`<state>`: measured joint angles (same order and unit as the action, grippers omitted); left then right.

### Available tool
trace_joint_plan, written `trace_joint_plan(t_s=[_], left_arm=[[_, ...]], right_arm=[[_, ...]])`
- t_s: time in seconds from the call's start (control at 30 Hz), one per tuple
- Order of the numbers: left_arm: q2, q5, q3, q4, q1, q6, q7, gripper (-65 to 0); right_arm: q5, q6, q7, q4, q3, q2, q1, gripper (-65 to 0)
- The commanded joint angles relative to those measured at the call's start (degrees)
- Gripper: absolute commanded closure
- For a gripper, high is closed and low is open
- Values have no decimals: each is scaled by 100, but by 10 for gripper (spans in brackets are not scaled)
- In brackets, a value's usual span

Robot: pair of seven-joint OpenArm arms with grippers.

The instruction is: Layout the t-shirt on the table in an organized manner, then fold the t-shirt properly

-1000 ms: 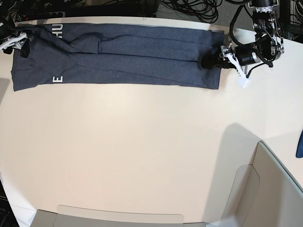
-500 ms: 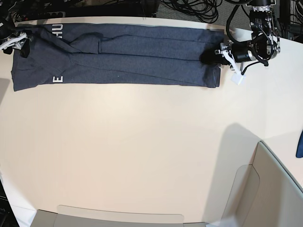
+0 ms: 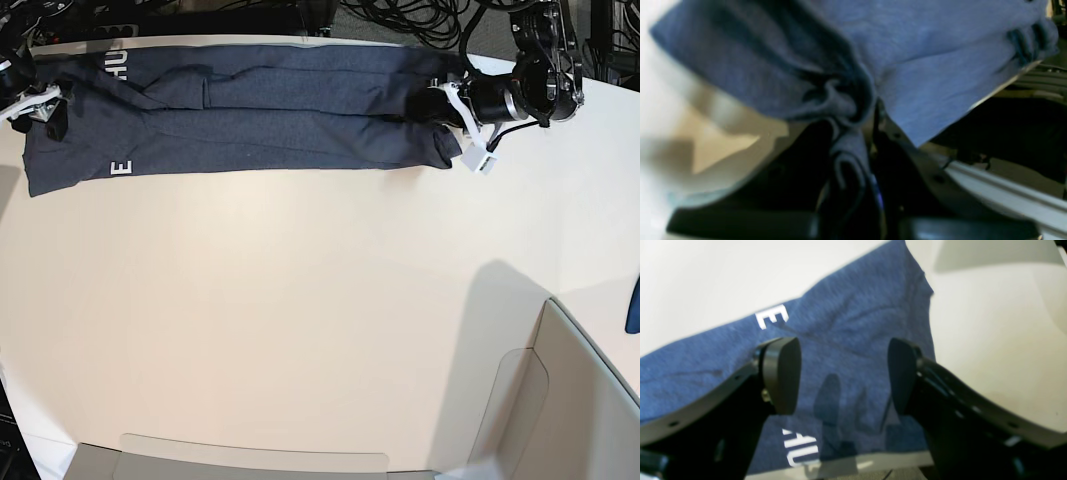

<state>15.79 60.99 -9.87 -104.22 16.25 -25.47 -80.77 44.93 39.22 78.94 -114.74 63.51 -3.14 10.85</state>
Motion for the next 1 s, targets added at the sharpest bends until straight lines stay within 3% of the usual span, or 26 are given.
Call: trace_joint_plan(t_s=[0.0, 0.17, 0.37, 0.53, 0.73, 0.97], left_arm=[[-10, 121, 15, -158, -38, -24, 77, 0], [-115, 244, 833, -193, -153, -24, 77, 0], [-397, 402, 2011, -193, -583, -24, 284, 0], [-784, 358, 2679, -158, -1032, -24, 328, 0], [-942, 358, 3101, -149, -1594, -15, 328, 0], [-959, 358, 3752, 115, -2122, -15, 433, 0]], right_arm=[[66, 78, -83, -91, 27, -78, -61, -405], [39, 78, -91, -91, 230, -183, -158, -405], [22, 78, -91, -82, 854, -596, -263, -405], [-585, 78, -91, -82, 1285, -904, -237, -405], [-1332, 78, -91, -82, 1654, -904, -219, -405], [-1666, 78, -91, -82, 1689, -904, -219, -405]])
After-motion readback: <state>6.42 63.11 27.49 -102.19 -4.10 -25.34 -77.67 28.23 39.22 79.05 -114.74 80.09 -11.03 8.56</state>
